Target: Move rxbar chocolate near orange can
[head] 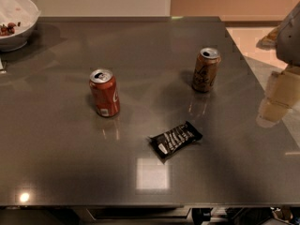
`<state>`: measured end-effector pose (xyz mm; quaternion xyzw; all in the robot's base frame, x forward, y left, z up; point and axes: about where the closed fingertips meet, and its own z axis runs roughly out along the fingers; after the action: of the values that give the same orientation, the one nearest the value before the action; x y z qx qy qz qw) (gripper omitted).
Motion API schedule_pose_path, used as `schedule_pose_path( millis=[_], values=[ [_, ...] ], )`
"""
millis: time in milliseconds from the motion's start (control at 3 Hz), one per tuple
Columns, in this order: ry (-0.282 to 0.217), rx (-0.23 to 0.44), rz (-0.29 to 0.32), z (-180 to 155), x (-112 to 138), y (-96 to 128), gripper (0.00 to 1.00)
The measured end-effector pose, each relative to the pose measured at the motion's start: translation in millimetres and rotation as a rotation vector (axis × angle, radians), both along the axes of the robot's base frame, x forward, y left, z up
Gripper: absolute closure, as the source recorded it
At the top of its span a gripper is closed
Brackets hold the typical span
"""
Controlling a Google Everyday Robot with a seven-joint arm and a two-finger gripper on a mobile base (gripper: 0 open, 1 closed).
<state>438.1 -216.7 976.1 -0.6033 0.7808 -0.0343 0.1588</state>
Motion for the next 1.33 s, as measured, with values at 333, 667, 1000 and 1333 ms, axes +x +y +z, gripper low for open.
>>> schedule_pose_path(
  millis=[333, 667, 1000, 1333],
  values=[
    [0.0, 0.0, 0.0, 0.0, 0.0, 0.0, 0.0],
    [0.0, 0.0, 0.0, 0.0, 0.0, 0.0, 0.0],
    [0.0, 0.0, 0.0, 0.0, 0.0, 0.0, 0.0],
    [0.0, 0.0, 0.0, 0.0, 0.0, 0.0, 0.0]
  ],
)
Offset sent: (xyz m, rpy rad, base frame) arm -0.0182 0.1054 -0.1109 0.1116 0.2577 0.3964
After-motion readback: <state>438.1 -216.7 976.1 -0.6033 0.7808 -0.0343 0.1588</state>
